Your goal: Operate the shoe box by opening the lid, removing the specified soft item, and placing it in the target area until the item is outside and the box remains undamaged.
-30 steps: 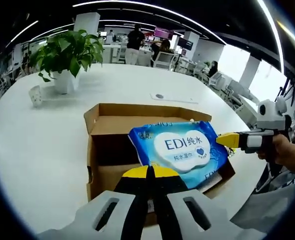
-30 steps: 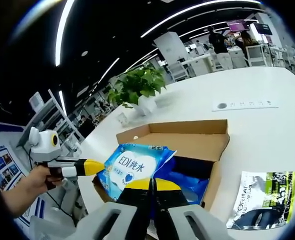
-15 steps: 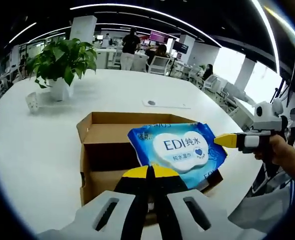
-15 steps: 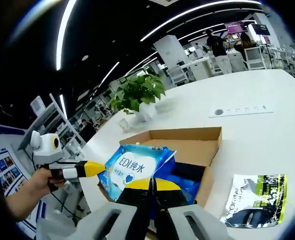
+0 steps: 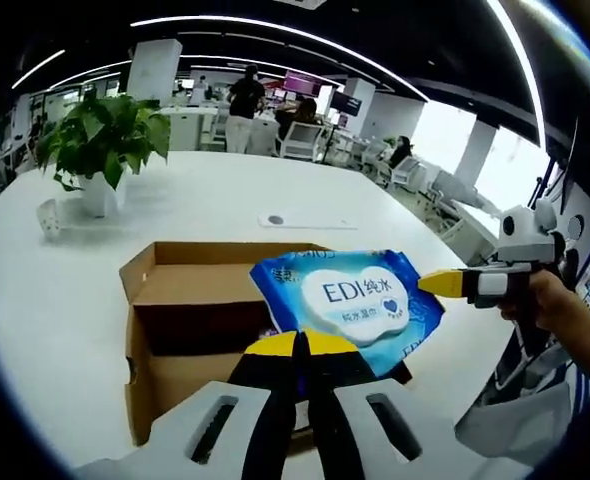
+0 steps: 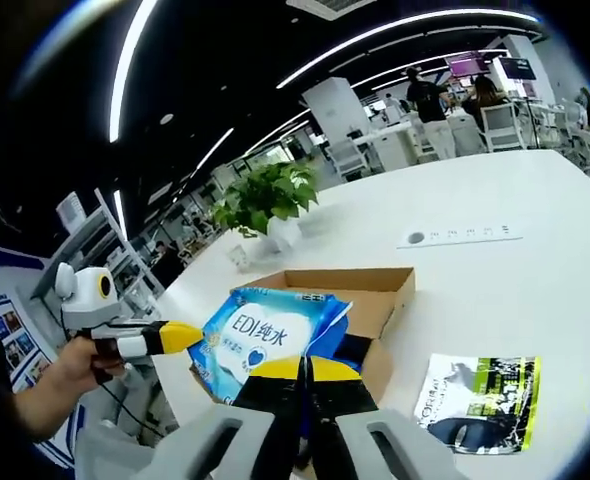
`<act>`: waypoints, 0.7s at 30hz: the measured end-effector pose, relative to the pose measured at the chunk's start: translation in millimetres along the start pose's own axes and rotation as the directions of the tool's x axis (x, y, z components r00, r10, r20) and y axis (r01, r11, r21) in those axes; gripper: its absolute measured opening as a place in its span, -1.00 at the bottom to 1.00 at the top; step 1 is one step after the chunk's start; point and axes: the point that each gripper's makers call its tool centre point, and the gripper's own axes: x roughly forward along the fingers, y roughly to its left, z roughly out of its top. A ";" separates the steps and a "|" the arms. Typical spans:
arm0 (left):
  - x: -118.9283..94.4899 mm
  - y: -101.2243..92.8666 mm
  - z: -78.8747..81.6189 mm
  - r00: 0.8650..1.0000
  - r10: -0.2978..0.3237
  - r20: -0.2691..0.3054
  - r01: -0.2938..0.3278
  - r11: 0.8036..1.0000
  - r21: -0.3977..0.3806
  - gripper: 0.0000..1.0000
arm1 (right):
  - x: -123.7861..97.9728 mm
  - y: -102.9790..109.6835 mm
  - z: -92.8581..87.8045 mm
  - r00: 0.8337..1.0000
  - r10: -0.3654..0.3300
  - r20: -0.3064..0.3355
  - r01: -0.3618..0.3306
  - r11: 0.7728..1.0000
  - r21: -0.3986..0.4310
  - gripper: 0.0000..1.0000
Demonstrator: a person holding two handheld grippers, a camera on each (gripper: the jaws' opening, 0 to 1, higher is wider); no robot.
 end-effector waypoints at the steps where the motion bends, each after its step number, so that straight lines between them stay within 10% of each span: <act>1: 1.1 -3.0 0.2 1.000 -0.005 0.001 0.005 1.000 0.001 -1.00 | -3.0 -1.4 1.5 1.000 -0.003 0.003 0.003 1.000 0.001 -1.00; 21: 11.7 -39.6 8.4 0.998 -0.066 0.021 0.065 0.997 0.032 -1.00 | -37.2 -14.6 16.8 0.999 -0.038 0.028 0.039 0.999 -0.017 -1.00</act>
